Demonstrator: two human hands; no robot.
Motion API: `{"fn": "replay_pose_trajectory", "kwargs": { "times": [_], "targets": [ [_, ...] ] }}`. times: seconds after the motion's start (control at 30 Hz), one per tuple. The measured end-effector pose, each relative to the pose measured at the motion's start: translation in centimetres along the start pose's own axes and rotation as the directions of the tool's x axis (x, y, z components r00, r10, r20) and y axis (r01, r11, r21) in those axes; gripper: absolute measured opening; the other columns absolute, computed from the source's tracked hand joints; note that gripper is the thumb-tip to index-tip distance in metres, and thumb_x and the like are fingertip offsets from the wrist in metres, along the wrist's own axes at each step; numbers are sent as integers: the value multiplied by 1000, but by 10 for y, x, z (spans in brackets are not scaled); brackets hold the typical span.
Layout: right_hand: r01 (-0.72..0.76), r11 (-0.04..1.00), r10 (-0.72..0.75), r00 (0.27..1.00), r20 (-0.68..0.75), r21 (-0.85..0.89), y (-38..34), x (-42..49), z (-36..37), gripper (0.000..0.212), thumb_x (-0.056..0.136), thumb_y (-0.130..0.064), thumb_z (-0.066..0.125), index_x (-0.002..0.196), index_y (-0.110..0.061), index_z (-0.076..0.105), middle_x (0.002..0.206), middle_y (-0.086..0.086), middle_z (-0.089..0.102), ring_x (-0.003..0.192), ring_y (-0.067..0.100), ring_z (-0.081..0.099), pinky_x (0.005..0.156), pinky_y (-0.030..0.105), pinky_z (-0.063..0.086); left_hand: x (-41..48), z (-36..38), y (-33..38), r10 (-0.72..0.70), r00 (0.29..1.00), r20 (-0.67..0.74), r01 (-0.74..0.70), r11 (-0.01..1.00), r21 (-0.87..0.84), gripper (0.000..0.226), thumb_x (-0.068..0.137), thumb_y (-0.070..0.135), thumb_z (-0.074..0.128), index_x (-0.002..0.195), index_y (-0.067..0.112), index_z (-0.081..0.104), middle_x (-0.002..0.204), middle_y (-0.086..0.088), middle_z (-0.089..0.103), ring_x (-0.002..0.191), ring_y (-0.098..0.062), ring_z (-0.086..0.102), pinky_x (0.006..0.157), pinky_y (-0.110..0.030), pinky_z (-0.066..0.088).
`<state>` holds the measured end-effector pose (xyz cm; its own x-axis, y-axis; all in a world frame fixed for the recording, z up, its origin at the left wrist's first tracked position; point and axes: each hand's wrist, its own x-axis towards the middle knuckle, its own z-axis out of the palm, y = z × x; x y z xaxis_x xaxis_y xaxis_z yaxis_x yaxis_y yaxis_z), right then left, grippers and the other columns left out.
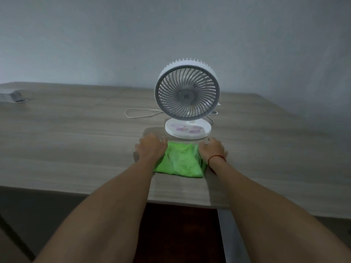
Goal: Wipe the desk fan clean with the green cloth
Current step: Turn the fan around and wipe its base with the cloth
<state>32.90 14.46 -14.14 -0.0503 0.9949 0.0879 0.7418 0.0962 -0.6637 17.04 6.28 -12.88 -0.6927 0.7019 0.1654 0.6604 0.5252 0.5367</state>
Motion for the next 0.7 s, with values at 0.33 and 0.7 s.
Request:
{"fn": "replay_pose_trajectory", "kwargs": {
  "times": [0.33, 0.7],
  "targets": [
    [-3, 998, 1, 1000, -26, -68, -1, 108, 27, 45, 96, -30, 27, 131, -12, 50, 139, 17, 52, 132, 31, 45, 109, 39, 27, 105, 43, 21, 90, 969, 231, -57, 988, -146, 55, 103, 40, 24, 152, 14, 27, 155, -15, 34, 141, -33, 36, 113, -34, 28],
    [42, 994, -41, 999, 16, -104, 5, 107, 29, 43, 98, -28, 28, 134, -14, 47, 143, 14, 50, 134, 30, 44, 114, 40, 26, 104, 56, 17, 170, 945, 280, -153, 985, -81, 57, 103, 33, 23, 155, 12, 11, 159, -15, 26, 146, -31, 28, 118, -35, 22]
  ]
}}
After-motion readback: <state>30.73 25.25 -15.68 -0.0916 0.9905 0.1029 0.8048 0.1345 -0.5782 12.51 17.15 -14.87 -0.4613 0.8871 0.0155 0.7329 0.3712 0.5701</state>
